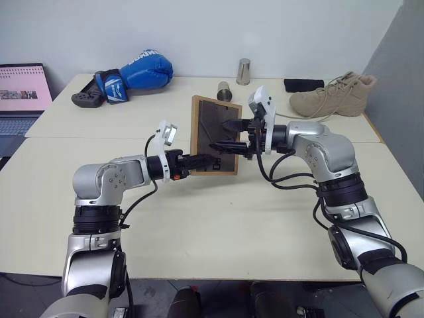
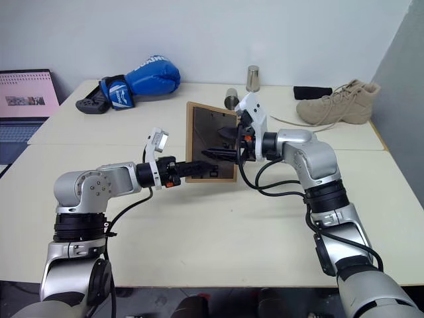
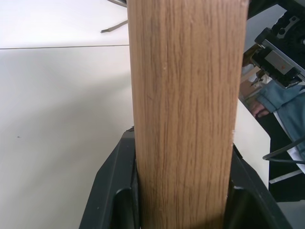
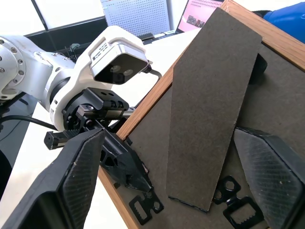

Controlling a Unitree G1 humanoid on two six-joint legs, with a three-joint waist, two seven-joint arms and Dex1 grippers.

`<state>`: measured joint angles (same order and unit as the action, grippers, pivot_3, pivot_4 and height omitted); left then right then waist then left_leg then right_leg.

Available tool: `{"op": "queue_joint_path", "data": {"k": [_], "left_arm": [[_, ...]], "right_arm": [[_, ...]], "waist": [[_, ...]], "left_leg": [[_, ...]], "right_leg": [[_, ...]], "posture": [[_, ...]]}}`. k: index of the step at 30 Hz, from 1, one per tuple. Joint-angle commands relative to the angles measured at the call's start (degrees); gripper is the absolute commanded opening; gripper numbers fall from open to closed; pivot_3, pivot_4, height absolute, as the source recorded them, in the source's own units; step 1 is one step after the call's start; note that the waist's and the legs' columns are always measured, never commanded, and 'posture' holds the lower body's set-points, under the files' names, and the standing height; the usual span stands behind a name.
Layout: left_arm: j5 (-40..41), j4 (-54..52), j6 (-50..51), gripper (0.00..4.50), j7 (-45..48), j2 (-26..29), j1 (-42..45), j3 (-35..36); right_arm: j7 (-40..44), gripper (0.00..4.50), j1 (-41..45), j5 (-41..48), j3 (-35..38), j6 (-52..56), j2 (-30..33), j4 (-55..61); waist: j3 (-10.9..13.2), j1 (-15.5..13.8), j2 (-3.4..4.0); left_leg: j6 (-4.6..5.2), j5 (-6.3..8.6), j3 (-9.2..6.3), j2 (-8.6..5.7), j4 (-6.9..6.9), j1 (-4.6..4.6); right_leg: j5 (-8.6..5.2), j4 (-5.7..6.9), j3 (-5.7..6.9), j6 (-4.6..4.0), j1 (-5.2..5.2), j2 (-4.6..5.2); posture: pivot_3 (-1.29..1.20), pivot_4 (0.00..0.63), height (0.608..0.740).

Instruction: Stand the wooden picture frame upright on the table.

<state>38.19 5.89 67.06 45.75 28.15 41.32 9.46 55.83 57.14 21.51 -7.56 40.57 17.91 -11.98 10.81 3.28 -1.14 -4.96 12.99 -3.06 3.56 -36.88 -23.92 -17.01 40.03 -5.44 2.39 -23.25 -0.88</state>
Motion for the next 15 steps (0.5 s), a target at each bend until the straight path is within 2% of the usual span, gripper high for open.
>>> {"op": "queue_joint_path", "data": {"k": [1, 15], "left_arm": [[2.0, -2.3, -1.6, 1.29, 1.2, 0.9, 1.1, 1.3], [1.8, -1.8, -1.7, 1.29, 1.6, 1.2, 0.8, 0.7]], "right_arm": [[2.5, 4.45, 0.3, 4.2, 0.6, 2.9, 0.5, 7.1], [5.5, 4.45, -3.9, 8.4, 1.4, 8.2, 6.6, 13.5]], "waist": [[0.0, 0.0, 0.00], [0.0, 0.0, 0.00]], "left_leg": [[0.00, 0.00, 0.00, 0.00, 0.00, 0.00], [0.01, 0.00, 0.00, 0.01, 0.02, 0.00]], "right_leg": [[0.00, 0.00, 0.00, 0.00, 0.00, 0.00], [0.00, -0.02, 0.00, 0.00, 0.00, -0.02]], "posture": [[0.00, 0.150, 0.740], [0.00, 0.150, 0.740]]}}
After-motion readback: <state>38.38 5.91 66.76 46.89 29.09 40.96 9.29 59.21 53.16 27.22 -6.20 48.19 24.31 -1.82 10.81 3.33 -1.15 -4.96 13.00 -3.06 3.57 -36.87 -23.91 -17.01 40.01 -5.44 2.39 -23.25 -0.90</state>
